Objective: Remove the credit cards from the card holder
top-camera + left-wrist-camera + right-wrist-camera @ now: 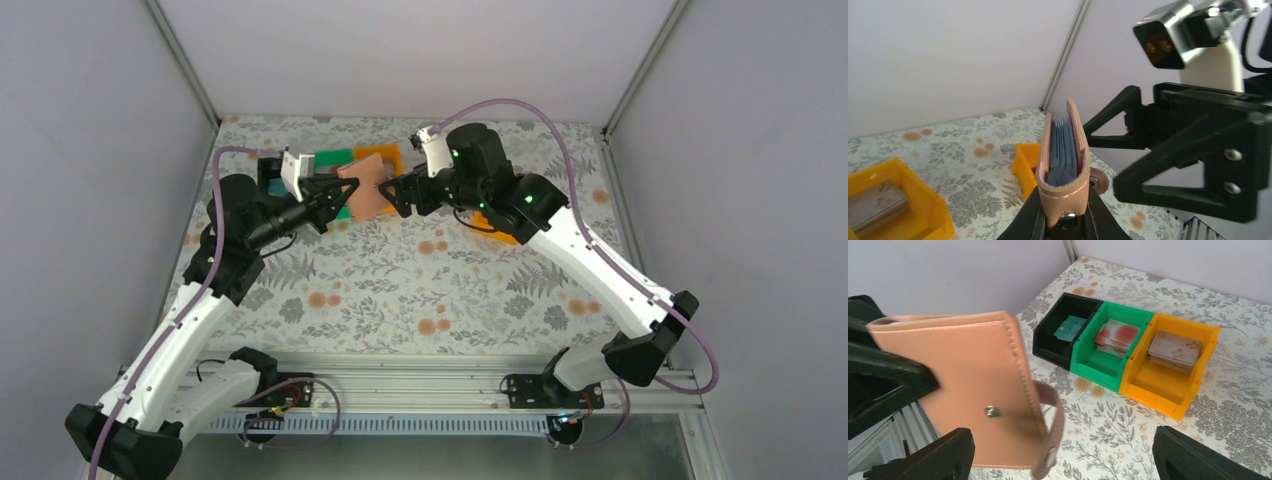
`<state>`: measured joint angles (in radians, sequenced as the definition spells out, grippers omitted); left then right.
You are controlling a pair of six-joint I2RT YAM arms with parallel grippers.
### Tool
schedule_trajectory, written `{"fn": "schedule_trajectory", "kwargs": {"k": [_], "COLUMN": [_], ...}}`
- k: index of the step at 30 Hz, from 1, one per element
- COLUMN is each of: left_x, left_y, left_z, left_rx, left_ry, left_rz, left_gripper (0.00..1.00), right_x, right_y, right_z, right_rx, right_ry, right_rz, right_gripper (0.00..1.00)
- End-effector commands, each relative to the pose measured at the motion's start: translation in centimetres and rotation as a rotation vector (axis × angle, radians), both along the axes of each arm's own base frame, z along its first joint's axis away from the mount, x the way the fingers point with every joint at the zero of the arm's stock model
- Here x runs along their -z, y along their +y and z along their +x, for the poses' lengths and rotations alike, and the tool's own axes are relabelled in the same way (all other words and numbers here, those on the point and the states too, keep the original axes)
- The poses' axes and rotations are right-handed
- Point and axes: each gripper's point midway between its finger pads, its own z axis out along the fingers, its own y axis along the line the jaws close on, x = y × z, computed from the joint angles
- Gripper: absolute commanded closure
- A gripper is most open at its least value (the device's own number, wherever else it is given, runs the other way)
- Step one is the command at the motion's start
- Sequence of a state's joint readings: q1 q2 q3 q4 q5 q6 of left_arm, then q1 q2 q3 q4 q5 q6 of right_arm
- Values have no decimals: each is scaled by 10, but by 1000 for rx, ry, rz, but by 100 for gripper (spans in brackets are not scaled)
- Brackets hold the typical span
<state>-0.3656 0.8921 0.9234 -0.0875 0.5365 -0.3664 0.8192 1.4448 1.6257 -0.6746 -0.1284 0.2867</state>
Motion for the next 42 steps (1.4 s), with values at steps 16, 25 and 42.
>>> {"fn": "schedule_trajectory", "kwargs": {"k": [16, 25, 42], "left_x": [-49, -44, -43], "left_y": [-19, -32, -43], "left_z": [-37, -72, -119], "left_rx": [223, 447, 791], "left_ry": [-291, -444, -591], "left_rz": [27, 105, 139], "left_gripper": [98, 98, 98], "right_x": [-21, -22, -15], "right_y": [-30, -30, -43], "right_z": [-29, -49, -94], "right_rx": [-233, -355, -536], "right_ry": [-113, -151, -158], "right_rz": [-20, -38, -34], "right_gripper": [20, 33, 43]}}
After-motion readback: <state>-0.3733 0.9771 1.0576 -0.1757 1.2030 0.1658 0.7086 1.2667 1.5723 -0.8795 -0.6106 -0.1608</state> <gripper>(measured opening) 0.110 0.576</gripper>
